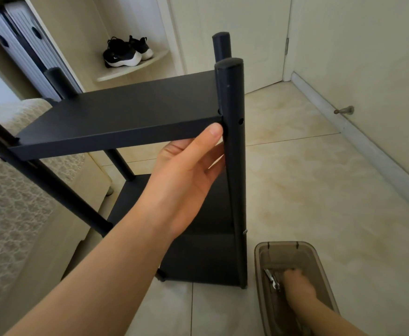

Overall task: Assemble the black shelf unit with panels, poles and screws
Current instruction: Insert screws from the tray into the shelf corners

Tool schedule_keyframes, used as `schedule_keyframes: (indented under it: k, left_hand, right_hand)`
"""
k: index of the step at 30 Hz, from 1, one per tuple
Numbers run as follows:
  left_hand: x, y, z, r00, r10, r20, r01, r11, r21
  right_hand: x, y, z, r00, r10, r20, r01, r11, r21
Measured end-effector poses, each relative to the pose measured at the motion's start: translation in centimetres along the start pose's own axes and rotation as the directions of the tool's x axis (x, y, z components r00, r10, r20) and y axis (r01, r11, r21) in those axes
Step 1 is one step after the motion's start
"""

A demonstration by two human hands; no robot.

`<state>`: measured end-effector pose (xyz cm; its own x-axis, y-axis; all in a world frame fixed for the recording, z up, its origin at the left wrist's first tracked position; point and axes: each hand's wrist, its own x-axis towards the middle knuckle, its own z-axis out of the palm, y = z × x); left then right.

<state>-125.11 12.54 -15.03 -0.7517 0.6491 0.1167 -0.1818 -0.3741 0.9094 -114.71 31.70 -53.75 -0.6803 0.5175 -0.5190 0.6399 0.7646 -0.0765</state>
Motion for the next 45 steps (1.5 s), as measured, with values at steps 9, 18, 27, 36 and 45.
schedule_keyframes:
  k: [9,18,27,36,45]
  left_hand:
    - [-0.2,-0.1,0.0,1.000,0.006,0.017,-0.006,1.000,0.015]
    - [-0.1,-0.1,0.1,1.000,0.008,0.003,-0.008,1.000,0.023]
    - [-0.1,-0.1,0.1,1.000,-0.008,-0.010,0.008,1.000,-0.002]
    - [-0.1,-0.2,-0.1,1.000,-0.016,0.002,0.016,1.000,-0.006]
    - [-0.1,-0.1,-0.3,0.999,-0.032,0.026,0.032,0.999,0.009]
  right_hand:
    - [-0.6,0.1,0.8,0.998,-0.040,0.051,0.042,0.999,-0.034]
    - [-0.1,0.5,1.1,0.997,-0.049,0.055,0.050,0.999,-0.019]
    - [-0.2,0.7,0.7,0.993,-0.112,0.048,0.115,0.991,-0.069]
    - [-0.6,0.5,0.7,0.988,-0.144,0.050,0.148,0.985,-0.089]
    - [-1.3,-1.4,-3.0,0.974,-0.201,0.110,0.200,0.980,0.021]
